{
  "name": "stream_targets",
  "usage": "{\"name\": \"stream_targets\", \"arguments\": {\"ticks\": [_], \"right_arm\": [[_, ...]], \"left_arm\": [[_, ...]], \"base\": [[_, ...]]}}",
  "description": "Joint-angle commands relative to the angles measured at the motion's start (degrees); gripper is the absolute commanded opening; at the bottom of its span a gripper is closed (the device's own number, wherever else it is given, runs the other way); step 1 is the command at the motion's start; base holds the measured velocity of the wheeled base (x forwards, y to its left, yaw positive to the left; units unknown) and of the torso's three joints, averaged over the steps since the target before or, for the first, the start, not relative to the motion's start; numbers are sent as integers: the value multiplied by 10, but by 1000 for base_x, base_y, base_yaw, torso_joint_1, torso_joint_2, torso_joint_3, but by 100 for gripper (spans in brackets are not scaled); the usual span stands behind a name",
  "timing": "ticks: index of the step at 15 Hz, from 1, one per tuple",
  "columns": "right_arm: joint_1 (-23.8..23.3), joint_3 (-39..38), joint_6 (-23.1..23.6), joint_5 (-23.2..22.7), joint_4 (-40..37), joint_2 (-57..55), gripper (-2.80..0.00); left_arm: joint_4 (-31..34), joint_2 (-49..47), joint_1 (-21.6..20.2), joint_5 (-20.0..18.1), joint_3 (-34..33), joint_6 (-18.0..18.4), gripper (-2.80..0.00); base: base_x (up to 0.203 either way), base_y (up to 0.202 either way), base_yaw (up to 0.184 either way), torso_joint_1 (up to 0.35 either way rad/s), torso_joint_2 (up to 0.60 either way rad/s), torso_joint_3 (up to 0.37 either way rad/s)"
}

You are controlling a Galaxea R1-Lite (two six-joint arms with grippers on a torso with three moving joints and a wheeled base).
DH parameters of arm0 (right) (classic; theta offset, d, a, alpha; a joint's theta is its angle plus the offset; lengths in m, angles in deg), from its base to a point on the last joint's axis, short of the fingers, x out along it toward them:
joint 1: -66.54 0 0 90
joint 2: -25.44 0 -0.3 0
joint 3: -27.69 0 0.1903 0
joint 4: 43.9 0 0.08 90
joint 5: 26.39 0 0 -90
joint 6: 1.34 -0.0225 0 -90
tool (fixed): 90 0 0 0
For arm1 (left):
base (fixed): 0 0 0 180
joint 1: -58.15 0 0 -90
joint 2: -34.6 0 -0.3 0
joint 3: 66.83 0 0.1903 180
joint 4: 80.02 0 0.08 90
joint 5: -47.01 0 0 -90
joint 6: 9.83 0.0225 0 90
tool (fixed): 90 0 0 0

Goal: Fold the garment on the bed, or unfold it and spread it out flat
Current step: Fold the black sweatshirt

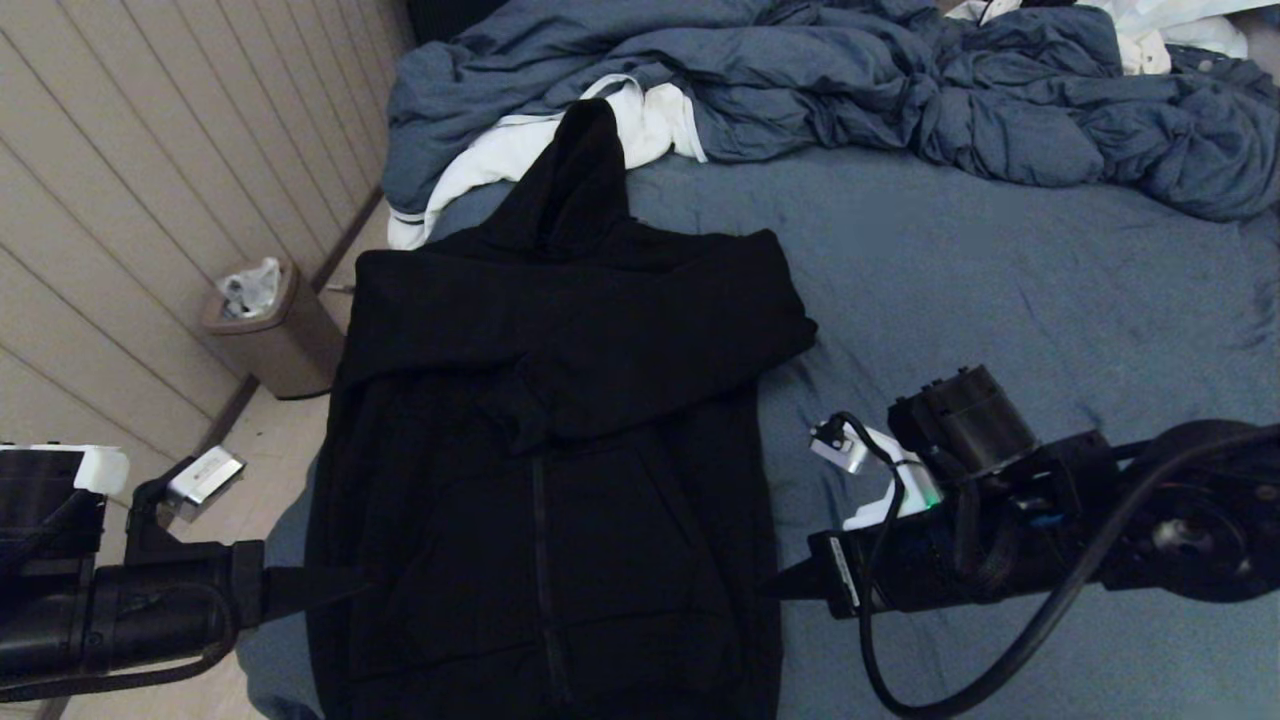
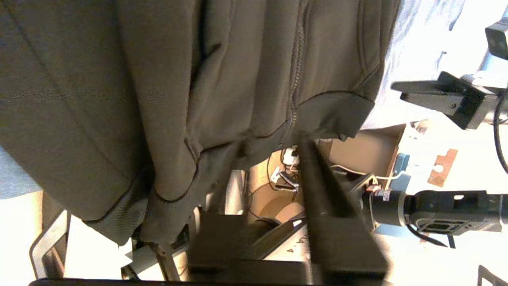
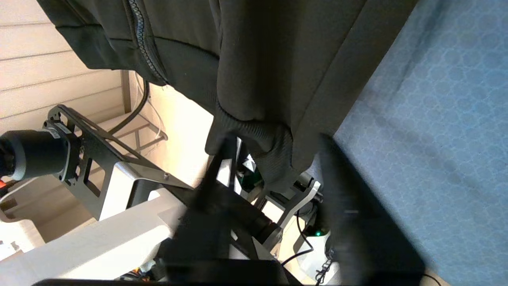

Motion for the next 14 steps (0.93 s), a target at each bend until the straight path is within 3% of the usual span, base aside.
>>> {"name": "stream_targets", "arguments": {"ticks": [1, 8, 11, 14], "right_arm": [[1, -1, 0, -3, 0, -2, 0], [11, -6, 22, -6, 0, -17, 0], [10, -6, 22, -6, 0, -23, 0], [10, -5, 22, -7, 0, -25, 0]], "left_arm": [[-1, 2, 0, -4, 0, -2, 0], [-1, 52, 1, -3, -85, 28, 0], [-2, 96, -8, 27, -143, 30, 0], [-2, 93, -12, 33, -163, 48, 0]], "base": [[0, 0, 0, 0, 0, 0], [0, 0, 0, 0, 0, 0], [0, 0, 0, 0, 0, 0], [0, 0, 0, 0, 0, 0]]}}
